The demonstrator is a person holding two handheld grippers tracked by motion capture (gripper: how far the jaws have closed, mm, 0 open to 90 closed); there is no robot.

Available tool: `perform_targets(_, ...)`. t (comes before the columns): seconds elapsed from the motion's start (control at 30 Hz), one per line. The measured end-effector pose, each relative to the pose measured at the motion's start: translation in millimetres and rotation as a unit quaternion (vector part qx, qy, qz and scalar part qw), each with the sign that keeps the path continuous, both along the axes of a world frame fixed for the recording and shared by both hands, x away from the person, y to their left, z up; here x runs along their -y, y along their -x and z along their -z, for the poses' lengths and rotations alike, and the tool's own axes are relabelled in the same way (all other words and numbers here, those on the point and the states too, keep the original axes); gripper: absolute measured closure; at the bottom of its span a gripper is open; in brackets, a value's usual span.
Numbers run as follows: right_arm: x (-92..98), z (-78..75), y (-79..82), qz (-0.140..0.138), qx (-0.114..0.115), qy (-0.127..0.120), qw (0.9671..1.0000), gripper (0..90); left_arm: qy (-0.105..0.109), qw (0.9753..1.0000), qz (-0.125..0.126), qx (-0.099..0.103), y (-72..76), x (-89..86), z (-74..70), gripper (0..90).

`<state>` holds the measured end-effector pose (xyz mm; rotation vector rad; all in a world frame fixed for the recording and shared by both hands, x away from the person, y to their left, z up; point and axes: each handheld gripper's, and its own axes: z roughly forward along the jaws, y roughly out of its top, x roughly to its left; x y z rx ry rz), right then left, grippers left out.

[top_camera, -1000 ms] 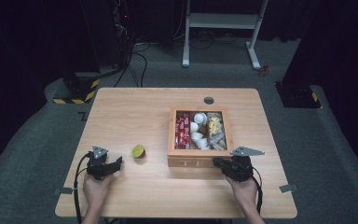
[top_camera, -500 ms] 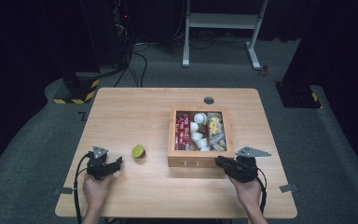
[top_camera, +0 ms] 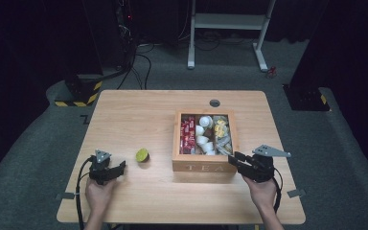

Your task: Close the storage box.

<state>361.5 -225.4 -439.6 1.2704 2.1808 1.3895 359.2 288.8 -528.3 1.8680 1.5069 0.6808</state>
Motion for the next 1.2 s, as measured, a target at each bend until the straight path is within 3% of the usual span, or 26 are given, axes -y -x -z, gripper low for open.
perform_targets(0.57,30.4,4.2,-15.1,0.061,-0.001,-0.014,0.9981,56.0,0.000,1.0000,0.000,0.000,0.0,0.0,0.0,29.4)
perform_targets(0.77,43.2,12.6,-20.1,0.092,-0.005,-0.013,0.9956,56.1,0.000,1.0000,0.000,0.000,0.0,0.0,0.0,29.4)
perform_targets(0.93,55.1,30.9,-27.2,0.132,-0.023,-0.006,0.9909,56.0,0.000,1.0000,0.000,0.000,0.0,0.1,0.0,29.4)
perform_targets(1.13,53.6,57.4,-32.5,0.172,-0.034,0.077,0.9816,53.4,0.000,1.0000,0.000,0.000,0.0,0.1,0.1,29.3)
perform_targets(1.17,52.1,64.5,-33.7,0.176,-0.035,0.097,0.9789,51.2,-0.001,1.0000,0.000,0.000,0.0,0.1,0.0,29.3)
perform_targets(1.2,52.1,64.5,-33.7,0.176,-0.035,0.097,0.9789,51.2,0.000,1.0000,0.000,0.000,0.0,0.1,0.1,29.3)
